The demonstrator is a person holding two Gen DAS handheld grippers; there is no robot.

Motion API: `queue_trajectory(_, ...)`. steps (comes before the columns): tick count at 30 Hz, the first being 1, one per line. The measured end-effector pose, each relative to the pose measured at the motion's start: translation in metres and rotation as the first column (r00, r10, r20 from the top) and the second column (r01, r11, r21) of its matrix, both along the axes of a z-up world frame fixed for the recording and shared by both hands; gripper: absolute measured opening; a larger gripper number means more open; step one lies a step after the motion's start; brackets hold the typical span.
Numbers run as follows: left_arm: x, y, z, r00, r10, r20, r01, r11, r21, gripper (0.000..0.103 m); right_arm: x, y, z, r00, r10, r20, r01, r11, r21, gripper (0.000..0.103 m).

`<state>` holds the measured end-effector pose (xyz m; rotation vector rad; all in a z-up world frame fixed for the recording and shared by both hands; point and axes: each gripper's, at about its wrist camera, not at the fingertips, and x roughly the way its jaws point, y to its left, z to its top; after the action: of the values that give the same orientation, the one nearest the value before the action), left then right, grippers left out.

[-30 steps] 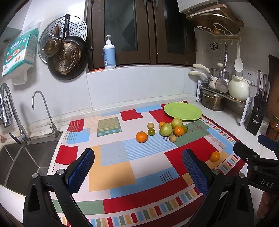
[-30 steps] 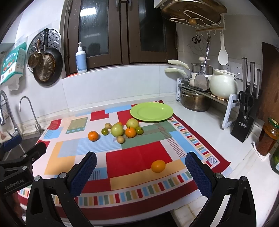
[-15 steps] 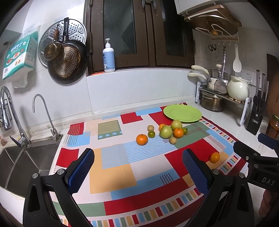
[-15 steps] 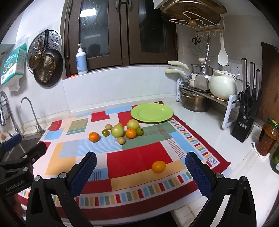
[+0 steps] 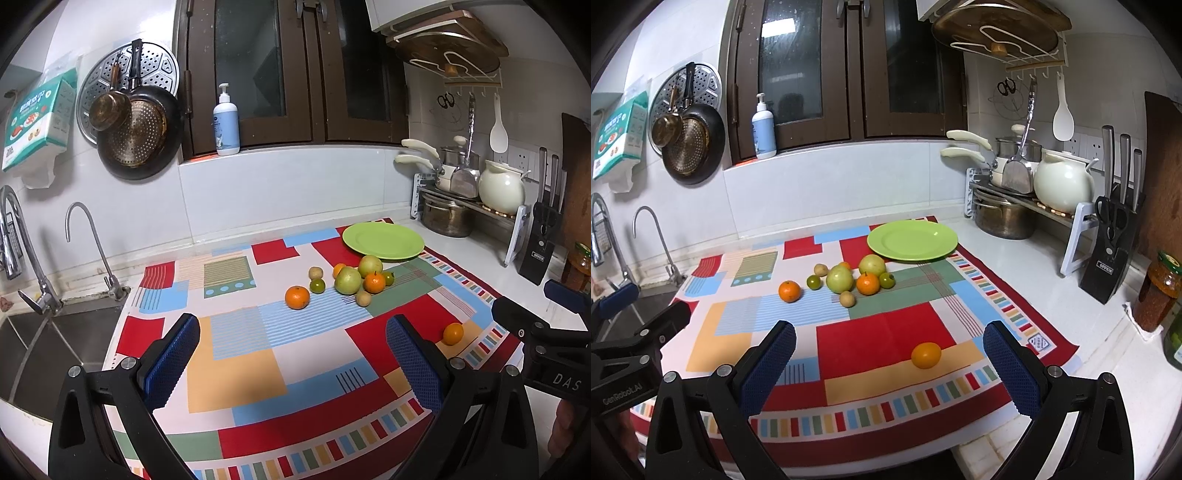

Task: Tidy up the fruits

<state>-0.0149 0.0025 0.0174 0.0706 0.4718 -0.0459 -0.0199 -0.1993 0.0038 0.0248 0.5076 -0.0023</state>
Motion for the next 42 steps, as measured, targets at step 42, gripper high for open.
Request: queue_trajectory(42,0.063,-0.005,-0.022,0.992,-0.109,-0.069,0.112,0.993,0.048,0.098,0.046,0.002,-0.027,0.993,-0.062,-0.098,0.064,0.998,0.017,0.102)
